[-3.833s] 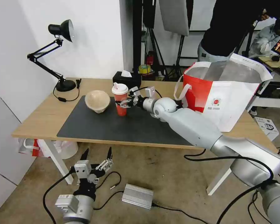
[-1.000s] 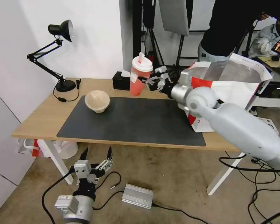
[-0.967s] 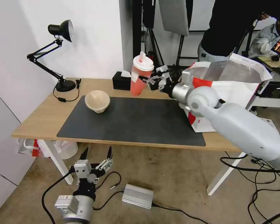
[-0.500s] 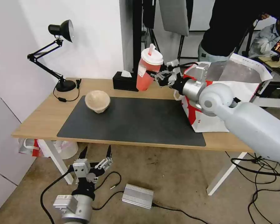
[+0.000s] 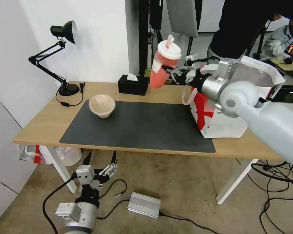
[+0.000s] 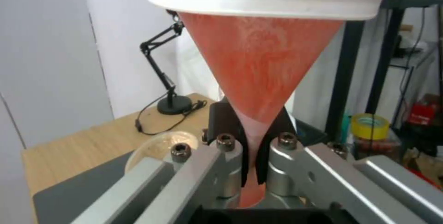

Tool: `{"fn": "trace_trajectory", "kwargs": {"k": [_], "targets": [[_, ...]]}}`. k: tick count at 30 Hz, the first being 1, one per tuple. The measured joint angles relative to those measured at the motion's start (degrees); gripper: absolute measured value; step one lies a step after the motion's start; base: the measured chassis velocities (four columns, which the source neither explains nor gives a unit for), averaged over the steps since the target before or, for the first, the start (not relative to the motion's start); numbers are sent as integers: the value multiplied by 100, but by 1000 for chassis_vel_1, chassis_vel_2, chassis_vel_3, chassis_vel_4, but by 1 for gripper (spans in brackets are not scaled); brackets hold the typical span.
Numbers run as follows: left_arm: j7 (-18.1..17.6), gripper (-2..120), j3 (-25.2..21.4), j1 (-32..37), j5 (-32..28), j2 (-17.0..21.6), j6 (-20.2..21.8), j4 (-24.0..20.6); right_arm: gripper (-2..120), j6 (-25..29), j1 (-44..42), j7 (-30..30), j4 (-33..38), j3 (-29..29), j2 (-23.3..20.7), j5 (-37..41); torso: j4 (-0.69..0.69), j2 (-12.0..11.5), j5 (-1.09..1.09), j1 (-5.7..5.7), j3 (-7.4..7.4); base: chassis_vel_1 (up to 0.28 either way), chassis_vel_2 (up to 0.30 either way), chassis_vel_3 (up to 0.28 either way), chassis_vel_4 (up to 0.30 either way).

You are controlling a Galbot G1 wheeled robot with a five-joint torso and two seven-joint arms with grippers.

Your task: Pick up the trash from the table and place it into the takeout bag.

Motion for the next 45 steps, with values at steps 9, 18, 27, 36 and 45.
{"fn": "trace_trajectory", "kwargs": {"k": [9, 18, 27, 36, 45], "targets": [[5, 100, 5, 32, 3, 0, 0, -13, 2, 0, -78, 0, 36, 230, -225, 89, 1, 0, 0, 0, 0, 0, 0, 0, 0], [6, 100, -4, 46, 7, 2, 0, -42, 2, 5, -131, -4, 13, 405, -421, 170, 1, 0, 0, 0, 0, 0, 0, 0, 0], [7, 100, 0, 52, 10, 9, -1, -65, 2, 18, -115, -21, -158, 530, -589, 225, 1, 0, 0, 0, 0, 0, 0, 0, 0], [8, 100, 15, 63, 12, 20, -5, -83, 2, 24, -140, -43, -379, 689, -761, 322, 1, 0, 0, 0, 0, 0, 0, 0, 0], [5, 100, 5, 57, -24, 27, -9, -122, 2, 48, -295, -60, -523, 850, -885, 345, 1, 0, 1, 0, 0, 0, 0, 0, 0]]}}
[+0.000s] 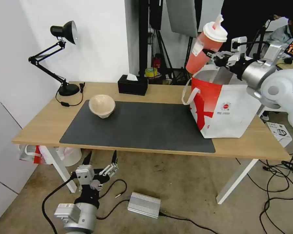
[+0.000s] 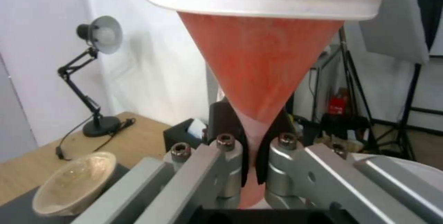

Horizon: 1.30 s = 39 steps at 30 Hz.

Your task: Pick up the trash from the table and place it into the takeout bag.

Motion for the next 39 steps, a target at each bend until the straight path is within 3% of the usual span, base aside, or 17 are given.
{"fn": "trace_trajectory", "kwargs": {"k": [22, 39], "targets": [[-9, 100, -7, 47, -21, 32, -17, -15, 2, 79, -619, -16, -371, 553, -204, -79, 0, 0, 0, 0, 0, 0, 0, 0, 0], [-10, 100, -45, 53, -24, 61, -23, -6, 2, 112, -859, -19, -864, 658, 0, -344, 0, 0, 0, 0, 0, 0, 0, 0, 0]]}}
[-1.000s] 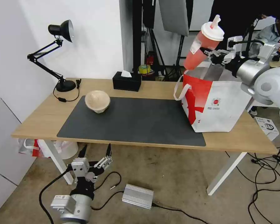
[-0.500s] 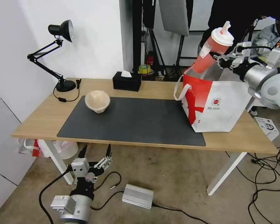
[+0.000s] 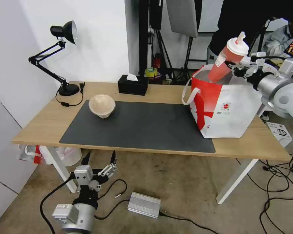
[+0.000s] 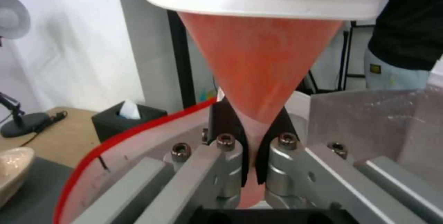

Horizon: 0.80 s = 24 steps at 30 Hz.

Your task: Pick up the trash from the table and place it into the takeout bag.

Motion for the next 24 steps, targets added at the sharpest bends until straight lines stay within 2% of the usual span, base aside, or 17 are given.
{"fn": "trace_trajectory", "kwargs": {"k": [12, 24], "targets": [[0, 100, 3, 22, 2, -4, -5, -27, 2, 7, -101, 17, -216, 11, 99, -112, 0, 0, 0, 0, 0, 0, 0, 0, 0], [3, 100, 1, 15, 9, 19, -10, -16, 2, -26, -283, 53, -130, 11, 154, -430, 0, 0, -1, 0, 0, 0, 0, 0, 0]]}}
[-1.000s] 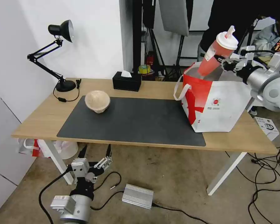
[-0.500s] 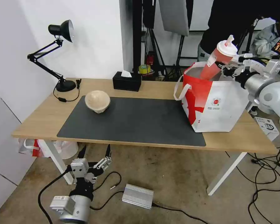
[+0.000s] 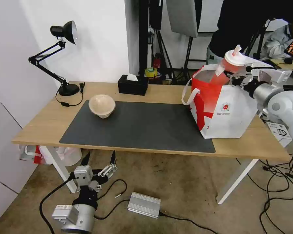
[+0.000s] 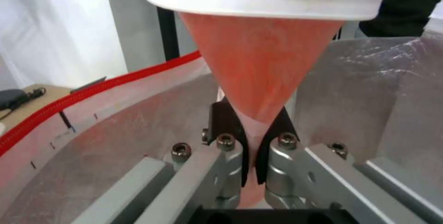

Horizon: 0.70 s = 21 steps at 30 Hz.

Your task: Pick up the trash from the table and place it into the takeout bag.

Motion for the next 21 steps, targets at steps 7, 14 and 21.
{"fn": "trace_trajectory", "kwargs": {"k": [7, 14, 21], "targets": [[0, 100, 10, 2, 0, -11, -1, 12, 12, -38, 0, 35, -7, -39, 48, -36, 1, 0, 0, 0, 0, 0, 0, 0, 0], [1, 100, 5, 0, -2, -6, -1, 2, 40, -148, 34, 92, -8, -53, 78, 4, 1, 0, 0, 0, 0, 0, 0, 0, 0], [1, 100, 10, -1, -2, -4, -1, 2, 64, -160, -15, 114, 75, -72, 46, -15, 1, 0, 0, 0, 0, 0, 0, 0, 0]]}}
